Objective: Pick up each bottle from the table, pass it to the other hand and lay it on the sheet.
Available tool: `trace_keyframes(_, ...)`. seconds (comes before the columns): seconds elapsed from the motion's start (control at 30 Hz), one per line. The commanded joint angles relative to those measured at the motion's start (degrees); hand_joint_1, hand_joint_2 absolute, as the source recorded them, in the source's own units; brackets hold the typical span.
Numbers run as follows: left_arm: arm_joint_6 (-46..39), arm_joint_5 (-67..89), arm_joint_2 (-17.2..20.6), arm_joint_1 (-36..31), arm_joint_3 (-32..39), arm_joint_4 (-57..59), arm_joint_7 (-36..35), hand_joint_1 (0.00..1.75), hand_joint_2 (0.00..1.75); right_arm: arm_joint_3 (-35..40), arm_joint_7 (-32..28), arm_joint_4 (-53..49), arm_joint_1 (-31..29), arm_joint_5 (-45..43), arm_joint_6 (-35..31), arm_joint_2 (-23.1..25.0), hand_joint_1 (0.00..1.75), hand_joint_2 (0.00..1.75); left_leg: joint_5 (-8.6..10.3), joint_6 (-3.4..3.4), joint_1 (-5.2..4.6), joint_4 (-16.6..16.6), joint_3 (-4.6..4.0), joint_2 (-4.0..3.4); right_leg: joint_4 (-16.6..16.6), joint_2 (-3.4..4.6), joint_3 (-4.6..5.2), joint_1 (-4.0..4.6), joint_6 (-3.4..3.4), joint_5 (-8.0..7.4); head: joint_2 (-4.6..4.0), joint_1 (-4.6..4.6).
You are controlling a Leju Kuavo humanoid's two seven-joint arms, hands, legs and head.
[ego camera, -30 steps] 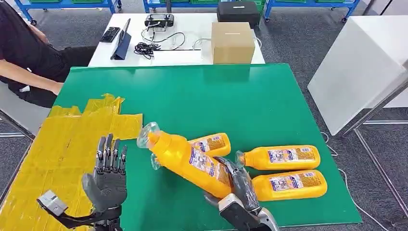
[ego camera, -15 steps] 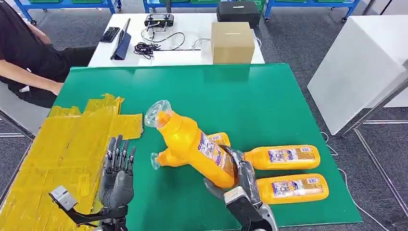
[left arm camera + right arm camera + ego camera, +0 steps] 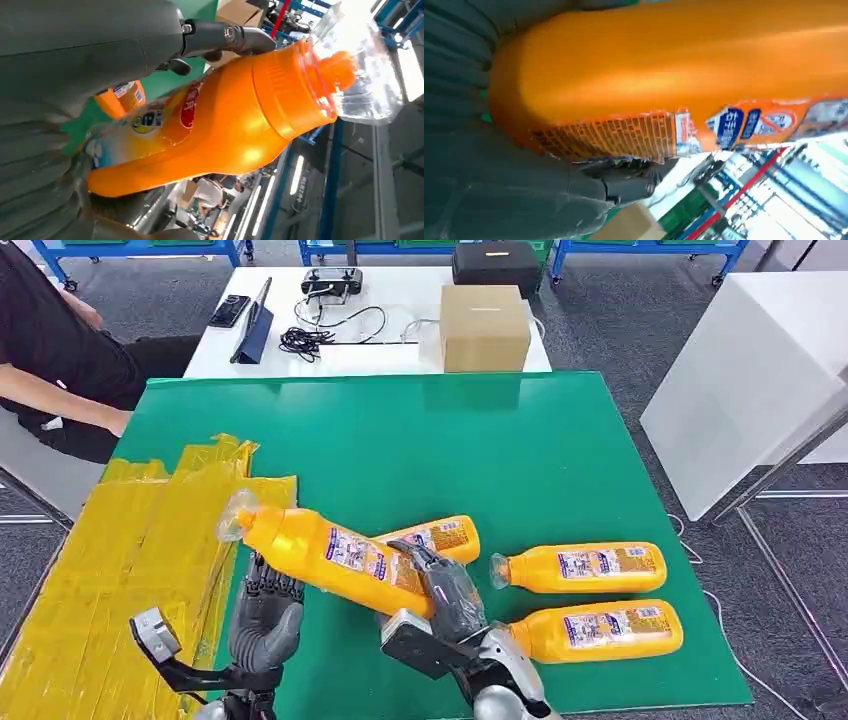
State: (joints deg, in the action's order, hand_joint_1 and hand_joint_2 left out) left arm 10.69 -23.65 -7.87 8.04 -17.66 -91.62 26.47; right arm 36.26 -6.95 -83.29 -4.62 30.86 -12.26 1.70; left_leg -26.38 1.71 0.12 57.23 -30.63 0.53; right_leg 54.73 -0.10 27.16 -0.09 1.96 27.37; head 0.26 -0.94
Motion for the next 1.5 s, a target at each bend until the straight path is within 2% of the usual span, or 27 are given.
trace_keyframes(0.03,2.29,-1.43,1.30,-1.37,0.06,3.04,-0.82,0.00,1.75,6.04,1.84,7.37,-4.73,2.86,2.01,-0.22,1.75,1.75,0.05,-0.08,0.04,-0.08,-0.01,-0.17,-0.10,0.13,0.04,0.04,-0.02,-0.10,0.00,0.00)
trace_keyframes(0.33,2.40,-1.84,1.08,-1.42,0.84,3.23,-1.08,0.00,1.75,7.56,1.91,7.60,-5.21,3.85,2.51,-0.23,1.75,1.75,0.05,-0.09,0.05,-0.07,-0.02,-0.11,-0.08,0.07,0.03,0.05,-0.03,-0.07,0.00,0.00)
trace_keyframes(0.47,3.65,-4.08,0.64,-1.26,2.73,3.80,-1.95,0.00,1.75,12.26,2.09,8.38,-7.30,6.28,4.50,-0.39,1.75,1.75,0.03,-0.09,0.03,-0.07,-0.03,-0.22,-0.06,0.17,0.07,0.03,-0.03,-0.08,0.00,0.00)
trace_keyframes(0.67,3.30,-3.90,0.03,-1.89,5.25,5.18,-2.31,0.00,1.75,18.67,1.22,11.38,-10.46,5.42,7.55,0.96,1.75,1.75,0.04,-0.09,0.03,-0.09,0.01,-0.22,-0.07,0.16,0.04,0.03,-0.03,-0.08,0.00,-0.02)
trace_keyframes(0.8,0.53,-1.38,-0.04,-2.28,5.65,5.26,-1.92,0.00,1.75,18.82,0.43,11.77,-9.12,5.06,7.85,3.12,1.75,1.75,0.06,-0.11,0.07,-0.10,-0.02,-0.13,-0.10,0.07,0.04,0.06,-0.04,-0.07,0.00,-0.02)
trace_keyframes(0.83,0.45,-1.43,-0.11,-2.36,5.78,5.55,-1.93,0.09,1.75,18.99,0.44,11.84,-9.19,5.04,7.93,3.10,1.75,1.75,0.03,-0.08,0.09,-0.05,0.00,-0.07,-0.08,0.02,0.00,0.07,-0.03,-0.03,0.00,-0.02)
trace_keyframes(0.87,0.27,-1.60,-0.22,-2.34,6.18,5.80,-1.79,1.75,1.75,18.91,0.51,12.14,-9.27,4.62,8.07,3.16,1.75,1.75,0.07,-0.09,0.07,-0.10,-0.01,-0.02,-0.11,-0.03,0.01,0.06,-0.03,-0.05,0.00,0.00)
trace_keyframes(1.5,-1.62,-1.96,-0.87,0.25,8.96,3.00,0.54,1.75,1.75,16.09,0.21,12.49,-7.77,1.69,7.75,2.94,1.75,1.75,0.02,-0.06,0.06,-0.03,0.02,-0.02,-0.05,-0.02,-0.01,0.04,-0.02,0.00,0.00,0.00)
